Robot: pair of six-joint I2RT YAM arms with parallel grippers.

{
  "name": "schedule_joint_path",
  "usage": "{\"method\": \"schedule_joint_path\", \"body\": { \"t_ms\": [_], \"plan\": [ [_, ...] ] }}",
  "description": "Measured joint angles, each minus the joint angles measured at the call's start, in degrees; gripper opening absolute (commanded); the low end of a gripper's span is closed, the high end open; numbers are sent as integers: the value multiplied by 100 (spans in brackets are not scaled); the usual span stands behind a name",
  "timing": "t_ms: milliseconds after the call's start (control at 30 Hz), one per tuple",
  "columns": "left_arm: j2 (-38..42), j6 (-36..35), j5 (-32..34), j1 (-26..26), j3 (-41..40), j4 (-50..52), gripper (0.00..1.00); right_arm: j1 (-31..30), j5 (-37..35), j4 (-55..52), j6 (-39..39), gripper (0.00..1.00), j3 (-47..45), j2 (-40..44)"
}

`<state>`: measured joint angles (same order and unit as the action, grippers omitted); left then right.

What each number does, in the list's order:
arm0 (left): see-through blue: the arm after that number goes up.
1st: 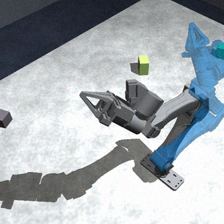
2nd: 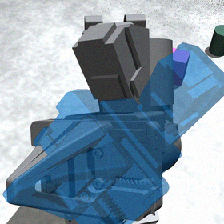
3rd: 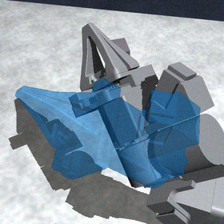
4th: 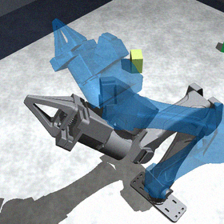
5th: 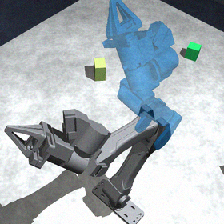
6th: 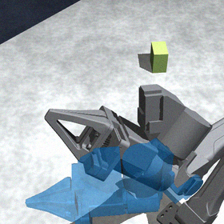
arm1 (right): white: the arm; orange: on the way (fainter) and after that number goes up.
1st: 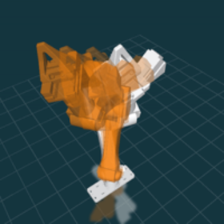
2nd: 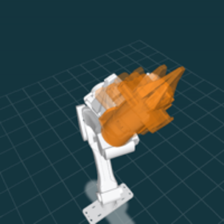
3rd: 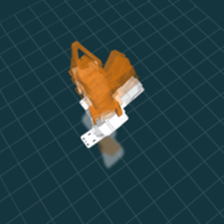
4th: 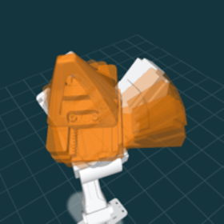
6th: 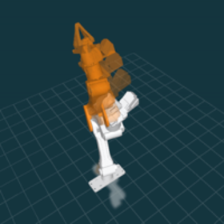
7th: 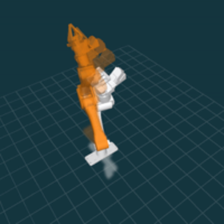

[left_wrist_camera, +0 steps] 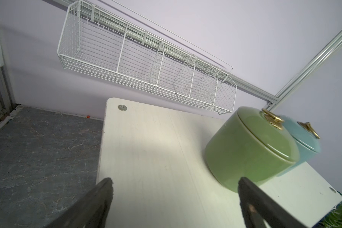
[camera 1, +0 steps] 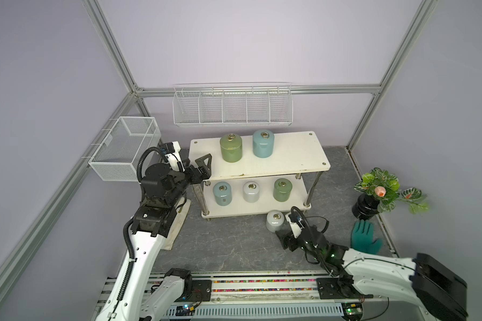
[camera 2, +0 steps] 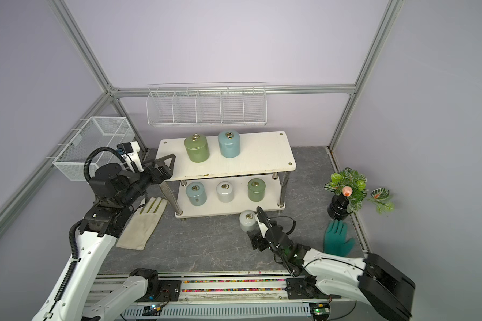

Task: Remove the tea canisters from the shelf
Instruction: Place the tea canister at the center of the board, then pick up the tea canister from the shelf.

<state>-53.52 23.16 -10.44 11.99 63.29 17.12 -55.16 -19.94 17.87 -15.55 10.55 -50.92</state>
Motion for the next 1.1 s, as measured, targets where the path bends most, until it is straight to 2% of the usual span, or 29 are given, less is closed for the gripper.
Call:
{"method": "schedule_joint_path", "body": {
  "t_ms": [100, 200, 333, 433, 533, 667, 800, 933, 1100],
  "plan": [
    [0, -57, 55, 4, 28, 103, 100, -70, -181, -887, -90, 89, 15, 1572],
    [17, -120, 118, 4, 28, 164, 100, -90, -328, -1661, -127, 89, 90, 2693],
    [35, -186, 120, 9, 28, 223, 100, -94, -431, -2297, -136, 89, 229, 3285],
    [35, -271, 48, 9, 26, 225, 100, -94, -437, -2420, -114, 89, 365, 2920],
    [13, -435, 11, 105, 52, 232, 100, -118, -404, -2439, -31, 89, 669, 2009],
    [-170, -922, 15, 739, 341, 334, 100, -205, -352, -2236, 131, 89, 990, 1064],
    [-330, -1473, -22, 1652, 461, 533, 100, -212, -304, -2085, 236, 89, 1069, 802],
    [-326, -1853, 109, 1961, 424, 581, 100, -212, -295, -2009, 284, 89, 1110, 723],
    [-22, -2135, 352, 2046, 57, 339, 100, -212, -293, -1963, 348, 89, 1123, 599]
  ]
}}
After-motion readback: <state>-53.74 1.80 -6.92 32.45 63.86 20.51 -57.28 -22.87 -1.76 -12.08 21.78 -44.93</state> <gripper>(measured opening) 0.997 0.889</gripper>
